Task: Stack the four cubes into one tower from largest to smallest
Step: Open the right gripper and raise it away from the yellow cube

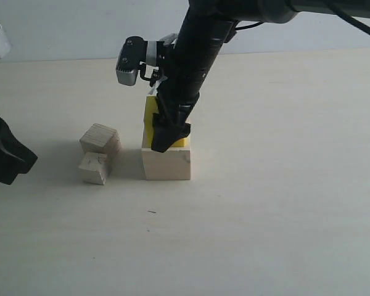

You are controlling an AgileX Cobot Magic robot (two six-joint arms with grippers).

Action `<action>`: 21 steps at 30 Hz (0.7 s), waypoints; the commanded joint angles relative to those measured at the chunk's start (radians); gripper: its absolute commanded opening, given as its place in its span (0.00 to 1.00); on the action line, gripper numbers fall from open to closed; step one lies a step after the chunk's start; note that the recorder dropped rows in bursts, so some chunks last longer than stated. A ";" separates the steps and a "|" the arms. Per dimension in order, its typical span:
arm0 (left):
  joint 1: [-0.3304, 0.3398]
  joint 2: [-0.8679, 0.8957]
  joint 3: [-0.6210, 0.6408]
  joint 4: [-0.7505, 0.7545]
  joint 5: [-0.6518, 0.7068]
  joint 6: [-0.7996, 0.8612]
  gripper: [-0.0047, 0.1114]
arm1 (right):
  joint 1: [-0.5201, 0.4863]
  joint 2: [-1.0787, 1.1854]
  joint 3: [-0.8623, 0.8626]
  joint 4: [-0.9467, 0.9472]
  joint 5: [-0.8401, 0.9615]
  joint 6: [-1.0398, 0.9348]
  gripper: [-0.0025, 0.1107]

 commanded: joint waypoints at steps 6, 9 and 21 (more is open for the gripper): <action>-0.001 -0.011 0.000 -0.006 0.000 -0.001 0.04 | 0.001 -0.001 -0.006 0.001 -0.003 0.015 0.85; -0.001 -0.011 0.000 -0.006 0.000 -0.001 0.04 | 0.001 -0.012 -0.006 0.001 -0.008 0.015 0.85; -0.001 -0.011 0.000 -0.006 0.000 -0.001 0.04 | 0.001 -0.145 -0.006 -0.004 -0.018 0.063 0.85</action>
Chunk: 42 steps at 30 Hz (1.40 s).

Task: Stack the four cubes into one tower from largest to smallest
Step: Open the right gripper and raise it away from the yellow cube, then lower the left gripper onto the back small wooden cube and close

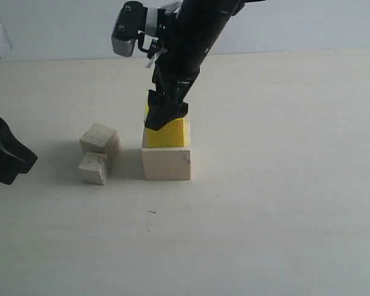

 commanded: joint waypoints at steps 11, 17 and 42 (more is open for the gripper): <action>-0.001 -0.008 0.000 0.015 -0.027 0.001 0.04 | 0.001 -0.207 -0.006 -0.131 0.041 0.337 0.43; -0.001 0.043 0.000 0.095 -0.220 0.003 0.17 | 0.001 -0.228 -0.006 -0.255 0.089 0.501 0.16; 0.197 0.670 -0.463 0.032 -0.133 -0.010 0.63 | 0.001 -0.363 -0.002 -0.219 0.168 0.673 0.02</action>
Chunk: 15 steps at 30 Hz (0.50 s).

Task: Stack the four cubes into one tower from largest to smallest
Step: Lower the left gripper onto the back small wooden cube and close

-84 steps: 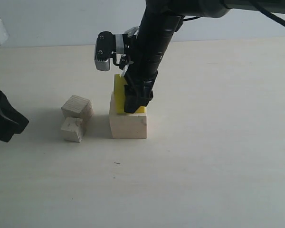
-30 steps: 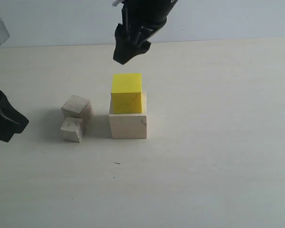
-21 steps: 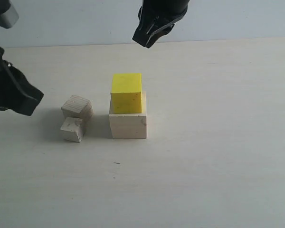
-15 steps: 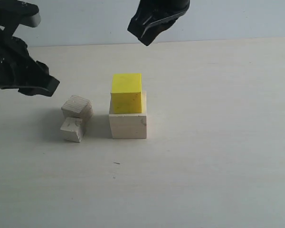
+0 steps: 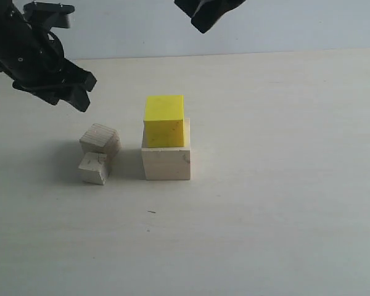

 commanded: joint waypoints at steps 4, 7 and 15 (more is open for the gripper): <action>-0.001 0.027 -0.012 -0.019 -0.028 0.062 0.66 | 0.001 -0.010 -0.002 0.036 -0.002 0.002 0.02; -0.001 0.067 -0.012 -0.026 -0.025 0.075 0.66 | 0.001 -0.010 -0.002 0.038 -0.002 0.002 0.02; -0.001 0.146 -0.012 -0.086 -0.032 0.164 0.66 | 0.001 -0.010 -0.002 0.048 -0.002 0.002 0.02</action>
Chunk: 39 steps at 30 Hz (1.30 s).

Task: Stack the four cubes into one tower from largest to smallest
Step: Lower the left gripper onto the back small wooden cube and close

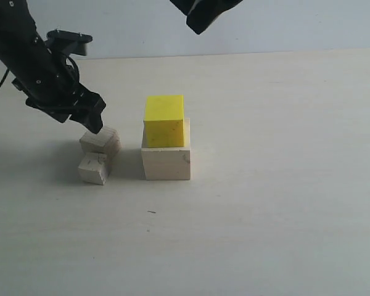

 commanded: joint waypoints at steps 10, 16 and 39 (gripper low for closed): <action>-0.001 0.042 -0.021 -0.134 -0.019 0.149 0.66 | 0.001 -0.010 -0.002 0.022 -0.004 0.000 0.02; 0.001 0.059 -0.021 -0.134 -0.023 0.166 0.66 | 0.001 -0.010 -0.002 0.022 -0.004 -0.006 0.02; 0.001 0.124 -0.021 -0.136 -0.071 0.168 0.66 | 0.001 -0.010 -0.002 0.023 -0.004 -0.007 0.02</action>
